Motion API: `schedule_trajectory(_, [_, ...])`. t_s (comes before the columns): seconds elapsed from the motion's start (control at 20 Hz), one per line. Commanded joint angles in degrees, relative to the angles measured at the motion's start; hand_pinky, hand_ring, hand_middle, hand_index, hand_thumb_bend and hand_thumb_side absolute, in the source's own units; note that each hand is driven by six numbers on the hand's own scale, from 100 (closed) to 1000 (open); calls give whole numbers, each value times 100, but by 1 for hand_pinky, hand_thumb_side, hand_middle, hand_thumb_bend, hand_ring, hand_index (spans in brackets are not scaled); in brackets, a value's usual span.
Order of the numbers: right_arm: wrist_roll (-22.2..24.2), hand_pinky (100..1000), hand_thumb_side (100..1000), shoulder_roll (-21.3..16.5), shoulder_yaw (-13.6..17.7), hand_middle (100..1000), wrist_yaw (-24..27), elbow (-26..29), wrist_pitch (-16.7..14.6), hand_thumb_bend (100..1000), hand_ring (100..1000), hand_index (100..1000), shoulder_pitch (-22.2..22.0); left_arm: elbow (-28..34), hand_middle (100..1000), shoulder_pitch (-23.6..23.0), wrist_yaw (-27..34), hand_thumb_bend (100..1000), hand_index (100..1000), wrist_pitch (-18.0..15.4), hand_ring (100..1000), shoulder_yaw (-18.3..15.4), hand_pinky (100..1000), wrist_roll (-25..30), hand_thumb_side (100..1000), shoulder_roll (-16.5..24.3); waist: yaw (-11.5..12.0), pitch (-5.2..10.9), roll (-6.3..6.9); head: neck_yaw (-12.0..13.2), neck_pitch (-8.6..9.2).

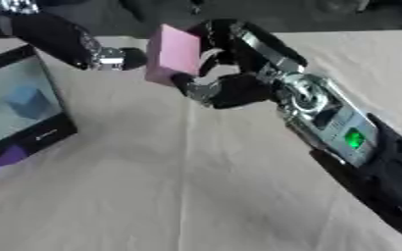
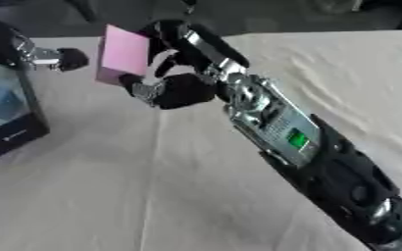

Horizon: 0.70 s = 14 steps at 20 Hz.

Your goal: Pick up the objects with one hand, pass them to the other hand, and then place them into the box on the other side of the table.

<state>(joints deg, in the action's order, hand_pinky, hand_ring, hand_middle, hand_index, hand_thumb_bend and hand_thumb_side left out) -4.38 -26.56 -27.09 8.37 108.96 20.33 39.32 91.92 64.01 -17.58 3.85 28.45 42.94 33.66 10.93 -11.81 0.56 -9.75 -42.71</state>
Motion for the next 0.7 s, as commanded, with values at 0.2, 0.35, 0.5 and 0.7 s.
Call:
schedule_trajectory(0.2, [-28,582,100,-99,-19,467,-47,160,84,134,728,427,122,71,750,125,39,424,809,-98,876,-31,960,262,629,73,-2,55,-20,-6,-98])
schedule_trajectory(0.35, [-44,583,100,-94,-33,467,-67,160,125,136,730,427,131,100,758,132,40,414,817,-193,885,10,972,447,509,60,-3,52,-23,-19,-112])
schedule_trajectory(0.5, [-52,585,100,-100,-29,468,-99,171,184,138,731,428,137,105,759,133,93,418,822,-274,887,8,979,639,500,59,-4,53,-27,-25,-110])
schedule_trajectory(0.7, [-52,584,100,-101,-50,470,-109,204,258,128,734,430,150,88,765,136,118,405,828,-299,893,13,984,860,503,42,-3,51,-29,-38,-83])
